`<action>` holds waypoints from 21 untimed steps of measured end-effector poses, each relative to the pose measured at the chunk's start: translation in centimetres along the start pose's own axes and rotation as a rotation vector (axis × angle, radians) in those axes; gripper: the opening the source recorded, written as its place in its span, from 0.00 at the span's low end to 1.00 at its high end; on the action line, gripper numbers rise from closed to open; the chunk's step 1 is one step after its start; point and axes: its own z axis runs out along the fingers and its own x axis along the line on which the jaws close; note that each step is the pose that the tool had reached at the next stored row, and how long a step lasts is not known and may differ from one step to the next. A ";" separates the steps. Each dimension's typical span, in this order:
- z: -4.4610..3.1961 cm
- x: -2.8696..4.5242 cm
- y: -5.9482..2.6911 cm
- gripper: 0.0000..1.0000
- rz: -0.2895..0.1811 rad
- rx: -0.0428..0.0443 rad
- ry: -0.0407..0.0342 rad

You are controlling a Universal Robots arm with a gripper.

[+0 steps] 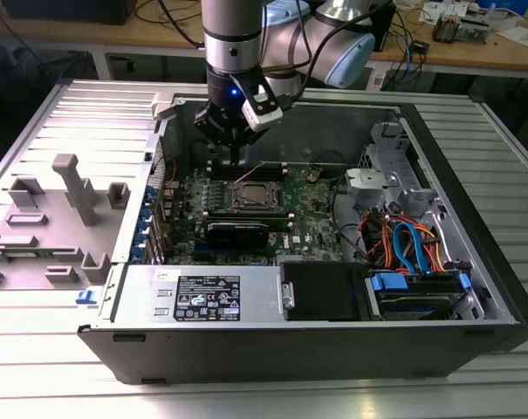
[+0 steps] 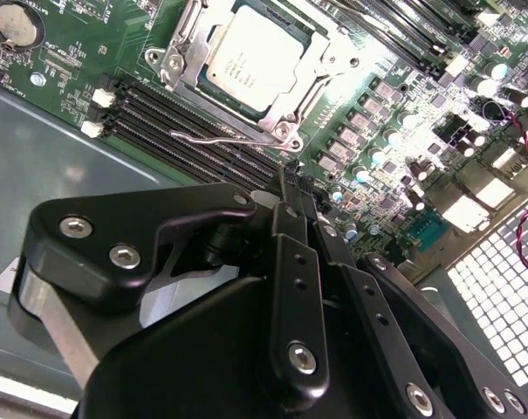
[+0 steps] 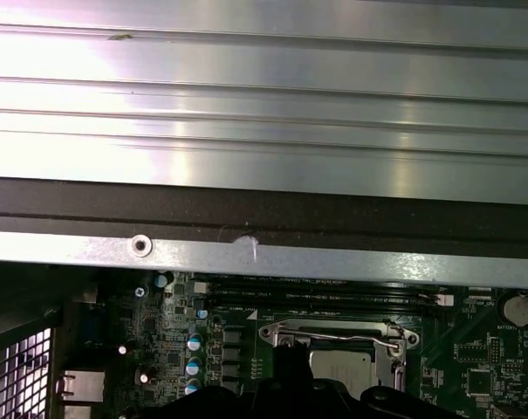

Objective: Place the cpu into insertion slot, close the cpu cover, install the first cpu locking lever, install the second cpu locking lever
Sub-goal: 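Install the first cpu locking lever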

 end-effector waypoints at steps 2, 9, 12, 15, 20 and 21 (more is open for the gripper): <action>0.03 -0.01 0.01 0.11 0.000 -0.0001 -0.0001; 0.51 -0.43 0.26 0.11 0.000 0.0000 0.0000; 0.67 -0.78 0.42 0.11 0.000 0.0000 0.0000; 0.85 -1.03 0.66 0.11 0.000 0.0001 0.0000; 1.27 -1.31 0.83 0.11 0.000 0.0023 0.0001; 1.32 -1.37 0.85 0.11 0.000 0.0031 0.0001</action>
